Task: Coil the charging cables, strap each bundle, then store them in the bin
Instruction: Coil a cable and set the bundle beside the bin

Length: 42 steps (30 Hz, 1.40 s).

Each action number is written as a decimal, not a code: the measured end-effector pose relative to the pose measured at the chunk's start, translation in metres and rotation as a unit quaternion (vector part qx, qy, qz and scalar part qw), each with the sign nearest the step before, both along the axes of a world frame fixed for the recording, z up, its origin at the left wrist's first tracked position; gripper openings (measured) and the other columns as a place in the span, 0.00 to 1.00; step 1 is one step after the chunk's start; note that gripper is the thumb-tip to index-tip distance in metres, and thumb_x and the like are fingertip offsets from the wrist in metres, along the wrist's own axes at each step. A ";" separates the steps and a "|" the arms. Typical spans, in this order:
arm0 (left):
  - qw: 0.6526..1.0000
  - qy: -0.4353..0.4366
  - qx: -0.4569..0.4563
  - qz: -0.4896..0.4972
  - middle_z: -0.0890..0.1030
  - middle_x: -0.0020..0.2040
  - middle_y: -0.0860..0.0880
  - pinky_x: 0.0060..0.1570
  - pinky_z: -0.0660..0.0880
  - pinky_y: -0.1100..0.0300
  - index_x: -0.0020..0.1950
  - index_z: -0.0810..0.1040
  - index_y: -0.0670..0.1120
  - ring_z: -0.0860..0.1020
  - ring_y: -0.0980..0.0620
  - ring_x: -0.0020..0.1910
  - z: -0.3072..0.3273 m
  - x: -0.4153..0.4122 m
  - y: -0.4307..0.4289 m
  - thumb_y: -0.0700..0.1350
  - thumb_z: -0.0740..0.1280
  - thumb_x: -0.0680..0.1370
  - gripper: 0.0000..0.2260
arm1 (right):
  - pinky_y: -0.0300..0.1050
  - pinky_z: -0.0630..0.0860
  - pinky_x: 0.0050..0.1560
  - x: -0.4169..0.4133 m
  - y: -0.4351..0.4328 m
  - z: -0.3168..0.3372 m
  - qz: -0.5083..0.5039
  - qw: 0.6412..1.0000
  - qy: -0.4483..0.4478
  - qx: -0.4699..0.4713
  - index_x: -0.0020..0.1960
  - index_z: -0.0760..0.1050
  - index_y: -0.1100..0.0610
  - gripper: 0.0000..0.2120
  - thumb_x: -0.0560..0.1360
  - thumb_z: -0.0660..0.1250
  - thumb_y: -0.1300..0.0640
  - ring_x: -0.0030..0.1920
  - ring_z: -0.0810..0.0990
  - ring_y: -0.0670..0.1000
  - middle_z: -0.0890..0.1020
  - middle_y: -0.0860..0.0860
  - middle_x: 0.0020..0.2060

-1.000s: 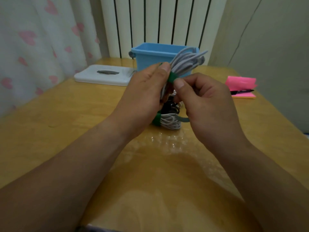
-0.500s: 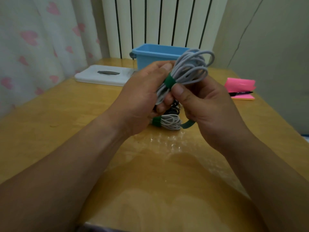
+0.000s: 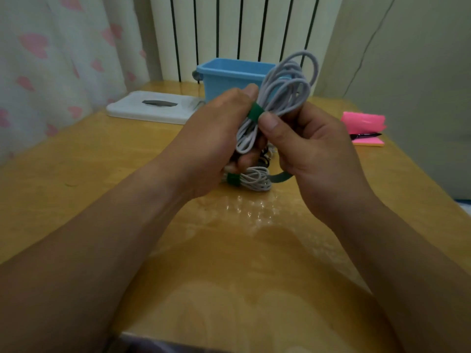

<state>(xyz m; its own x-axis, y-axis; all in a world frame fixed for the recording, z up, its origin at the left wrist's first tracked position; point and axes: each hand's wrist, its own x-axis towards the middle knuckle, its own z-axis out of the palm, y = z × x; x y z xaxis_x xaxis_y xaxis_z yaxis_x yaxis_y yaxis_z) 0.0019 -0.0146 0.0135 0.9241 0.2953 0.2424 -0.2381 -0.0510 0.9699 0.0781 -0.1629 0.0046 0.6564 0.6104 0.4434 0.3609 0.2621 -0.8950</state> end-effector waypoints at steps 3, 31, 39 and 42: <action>0.999 0.010 -0.029 -0.025 0.75 0.36 0.45 0.23 0.60 0.60 0.66 0.75 0.39 0.68 0.51 0.26 -0.001 0.000 0.003 0.53 0.56 0.90 0.18 | 0.29 0.74 0.34 0.003 0.002 -0.001 -0.008 1.000 -0.009 -0.028 0.63 0.79 0.58 0.10 0.82 0.70 0.58 0.33 0.79 0.37 0.83 0.44 0.41; 0.743 -0.074 0.585 0.317 0.81 0.49 0.53 0.35 0.75 0.53 0.57 0.79 0.51 0.79 0.51 0.43 -0.026 0.012 -0.017 0.56 0.67 0.83 0.10 | 0.37 0.64 0.26 0.008 0.008 -0.009 -0.061 0.965 0.256 -0.003 0.49 0.82 0.53 0.06 0.80 0.73 0.51 0.28 0.66 0.44 0.73 0.46 0.31; 0.872 -0.058 0.418 0.249 0.79 0.38 0.54 0.32 0.72 0.60 0.50 0.81 0.46 0.78 0.55 0.37 -0.022 0.015 -0.004 0.51 0.65 0.86 0.11 | 0.31 0.67 0.24 0.007 0.007 -0.007 -0.056 0.980 0.191 -0.009 0.47 0.82 0.57 0.10 0.84 0.69 0.53 0.23 0.73 0.39 0.78 0.44 0.29; 0.942 -0.017 0.276 0.190 0.79 0.35 0.52 0.33 0.76 0.52 0.51 0.81 0.41 0.75 0.56 0.31 -0.015 0.011 -0.007 0.50 0.64 0.87 0.14 | 0.31 0.68 0.26 0.010 0.010 -0.009 -0.073 0.985 0.158 0.002 0.48 0.81 0.58 0.09 0.84 0.67 0.55 0.24 0.73 0.39 0.79 0.45 0.30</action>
